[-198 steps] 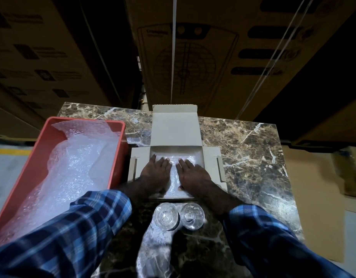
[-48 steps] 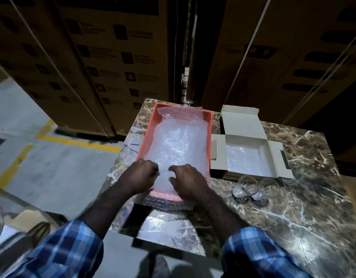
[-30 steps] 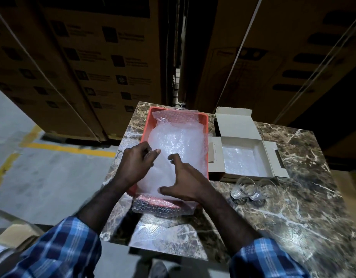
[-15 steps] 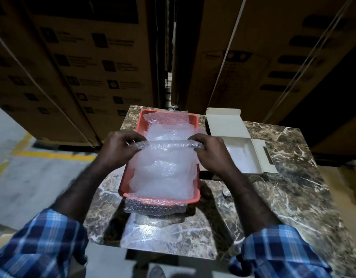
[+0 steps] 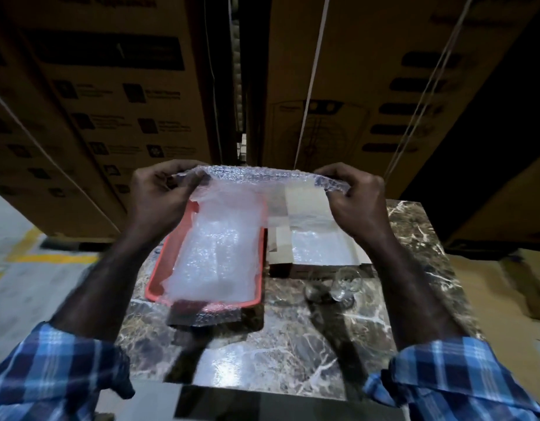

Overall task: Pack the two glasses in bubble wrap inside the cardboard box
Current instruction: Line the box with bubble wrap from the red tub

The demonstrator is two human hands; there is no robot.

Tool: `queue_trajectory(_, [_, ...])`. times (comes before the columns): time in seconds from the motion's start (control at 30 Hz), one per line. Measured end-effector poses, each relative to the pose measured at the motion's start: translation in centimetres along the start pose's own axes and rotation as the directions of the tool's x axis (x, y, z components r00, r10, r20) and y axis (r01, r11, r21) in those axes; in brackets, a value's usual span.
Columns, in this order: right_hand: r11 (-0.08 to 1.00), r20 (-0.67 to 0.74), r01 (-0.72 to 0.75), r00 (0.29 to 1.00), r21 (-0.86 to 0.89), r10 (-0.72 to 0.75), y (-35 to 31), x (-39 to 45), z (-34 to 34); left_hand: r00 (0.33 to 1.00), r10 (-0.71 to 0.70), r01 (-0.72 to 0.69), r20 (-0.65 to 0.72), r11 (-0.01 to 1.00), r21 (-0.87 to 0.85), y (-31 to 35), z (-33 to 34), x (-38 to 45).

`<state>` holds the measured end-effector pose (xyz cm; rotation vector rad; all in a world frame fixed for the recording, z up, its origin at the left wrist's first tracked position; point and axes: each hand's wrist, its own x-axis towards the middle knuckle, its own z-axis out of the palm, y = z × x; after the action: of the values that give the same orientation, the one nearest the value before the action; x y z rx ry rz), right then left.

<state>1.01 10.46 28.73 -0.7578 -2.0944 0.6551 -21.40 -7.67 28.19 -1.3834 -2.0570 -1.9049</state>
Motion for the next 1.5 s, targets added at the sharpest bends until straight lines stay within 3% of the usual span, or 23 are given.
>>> queue_trajectory(0.27, [0.996, -0.134, 0.069, 0.988, -0.051, -0.075, 5.5, -3.5, -10.1, 0.999, 0.033, -0.032, 0.022, 0.998, -0.059, 6.7, 8.3, -4.4])
queue_trajectory(0.47, [0.996, -0.088, -0.019, 0.996, -0.092, 0.011, 11.8, -8.4, -16.7, 0.998, -0.018, 0.021, 0.055, 0.997, -0.069, 9.3, 14.4, -9.5])
queue_trajectory(0.6, [0.989, -0.039, -0.128, 0.991, -0.074, 0.126, 16.3, -13.2, -20.5, 0.968, -0.157, 0.190, 0.198, 0.969, -0.160, 9.1, 18.9, -15.0])
queue_trajectory(0.73, [0.965, 0.044, -0.253, 0.966, -0.064, 0.256, 20.0, -18.2, -22.5, 0.915, -0.184, 0.205, 0.360, 0.979, -0.020, 7.4, 21.7, -19.3])
queue_trajectory(1.03, [0.806, 0.280, -0.536, 0.757, -0.249, 0.590, 27.0, -24.8, -21.5, 0.760, -0.371, 0.258, 0.534, 0.926, 0.276, 1.9, 26.9, -26.7])
queue_trajectory(1.27, [0.661, 0.274, -0.683, 0.602, -0.309, 0.750, 28.7, -26.4, -19.9, 0.617, -0.376, 0.196, 0.691, 0.924, 0.328, -0.3, 28.5, -27.7])
queue_trajectory(1.43, [0.610, 0.239, -0.714, 0.562, -0.344, 0.792, 28.9, -26.8, -19.2, 0.493, -0.520, 0.409, 0.698, 0.846, 0.342, -2.8, 28.2, -28.0])
queue_trajectory(1.5, [0.558, 0.227, -0.764, 0.510, -0.323, 0.830, 29.1, -27.1, -18.6, 0.505, -0.523, 0.408, 0.686, 0.845, 0.344, -3.7, 28.1, -27.6])
